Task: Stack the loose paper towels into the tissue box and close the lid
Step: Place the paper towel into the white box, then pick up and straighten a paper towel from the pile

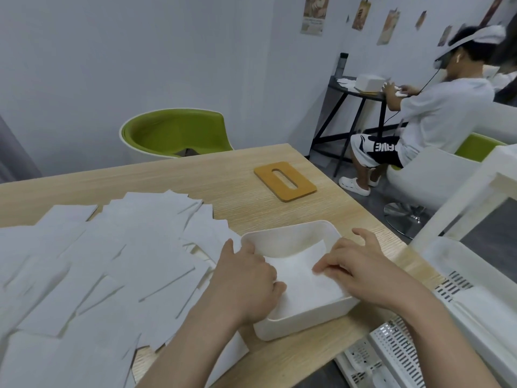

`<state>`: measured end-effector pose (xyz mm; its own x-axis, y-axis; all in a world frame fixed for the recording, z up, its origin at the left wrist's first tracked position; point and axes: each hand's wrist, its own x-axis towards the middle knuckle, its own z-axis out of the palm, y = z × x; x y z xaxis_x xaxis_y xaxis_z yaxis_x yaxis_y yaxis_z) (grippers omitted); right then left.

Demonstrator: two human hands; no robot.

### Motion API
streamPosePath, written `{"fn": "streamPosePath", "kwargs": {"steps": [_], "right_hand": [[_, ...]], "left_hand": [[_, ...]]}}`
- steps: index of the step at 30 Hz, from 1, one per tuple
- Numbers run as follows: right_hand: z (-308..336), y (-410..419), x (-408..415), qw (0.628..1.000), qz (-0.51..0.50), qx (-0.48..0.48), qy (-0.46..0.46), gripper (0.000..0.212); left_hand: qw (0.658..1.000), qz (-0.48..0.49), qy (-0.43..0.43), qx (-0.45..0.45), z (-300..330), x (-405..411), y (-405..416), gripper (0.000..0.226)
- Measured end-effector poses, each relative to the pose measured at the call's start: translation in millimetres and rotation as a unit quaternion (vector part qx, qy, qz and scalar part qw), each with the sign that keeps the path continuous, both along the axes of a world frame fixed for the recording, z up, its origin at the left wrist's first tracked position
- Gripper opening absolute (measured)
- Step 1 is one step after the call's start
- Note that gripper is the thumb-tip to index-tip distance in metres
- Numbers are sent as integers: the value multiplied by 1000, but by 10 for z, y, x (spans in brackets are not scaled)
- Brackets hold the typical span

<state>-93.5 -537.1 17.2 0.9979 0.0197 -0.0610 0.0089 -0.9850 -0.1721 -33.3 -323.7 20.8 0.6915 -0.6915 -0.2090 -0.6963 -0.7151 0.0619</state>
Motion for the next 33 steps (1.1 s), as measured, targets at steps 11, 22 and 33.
{"fn": "streamPosePath", "kwargs": {"steps": [11,22,33], "right_hand": [[82,80,-69,999,0,-33,21,21],[78,125,-78,998,4,-48,-27,21],[181,863,-73,982,20,16,-189,15]], "left_hand": [[1000,9,-12,-13,-29,25,-21,48],[975,19,73,-211,-77,25,82,36],[853,93,120,-499,-108,-9,654,19]]}}
